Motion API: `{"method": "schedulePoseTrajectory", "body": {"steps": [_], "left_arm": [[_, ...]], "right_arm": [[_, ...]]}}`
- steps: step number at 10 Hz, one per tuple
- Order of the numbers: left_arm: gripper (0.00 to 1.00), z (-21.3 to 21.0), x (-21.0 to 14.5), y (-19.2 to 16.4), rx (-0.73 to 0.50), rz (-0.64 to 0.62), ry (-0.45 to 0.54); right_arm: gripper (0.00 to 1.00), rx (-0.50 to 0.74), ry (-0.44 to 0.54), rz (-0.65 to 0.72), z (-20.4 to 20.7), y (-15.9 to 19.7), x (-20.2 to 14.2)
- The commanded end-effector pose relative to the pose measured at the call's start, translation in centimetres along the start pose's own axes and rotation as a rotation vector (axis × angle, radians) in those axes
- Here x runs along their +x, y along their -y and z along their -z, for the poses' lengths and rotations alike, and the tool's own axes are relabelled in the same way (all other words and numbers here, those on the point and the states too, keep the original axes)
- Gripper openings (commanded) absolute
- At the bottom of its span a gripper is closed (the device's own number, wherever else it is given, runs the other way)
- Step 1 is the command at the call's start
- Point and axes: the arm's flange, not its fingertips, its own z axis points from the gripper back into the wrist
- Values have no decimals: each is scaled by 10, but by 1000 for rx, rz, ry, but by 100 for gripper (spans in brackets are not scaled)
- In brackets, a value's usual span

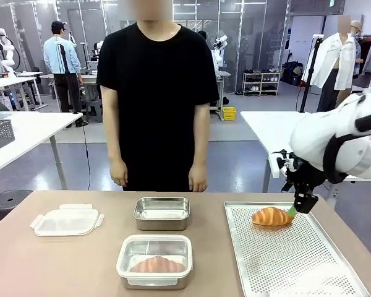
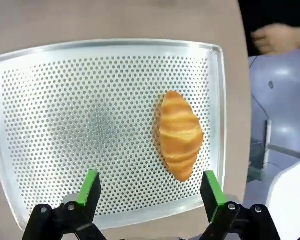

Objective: Place the bread into the airtight container.
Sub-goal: Pick up a Butter Roll and place it into an empty Airtight Container.

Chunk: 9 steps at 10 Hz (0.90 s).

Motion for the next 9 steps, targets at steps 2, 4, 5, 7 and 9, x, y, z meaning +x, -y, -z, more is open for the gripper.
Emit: {"method": "schedulePoseTrajectory", "body": {"steps": [2,4,5,7,9], "left_arm": [[100,-2,1,1,-5,5,4],[100,-2,1,1,-5,5,4],[100,-2,1,1,-5,5,4],[100,-2,1,1,-5,5,4],[100,-2,1,1,-5,5,4]], "right_arm": [[100,34,-66,9,23,21,11],[100,36,-35,-5,24,12,5],[100,36,-35,-5,24,12,5],[100,36,-35,-5,24,12,5],[100,36,-35,-5,24,12,5]]}}
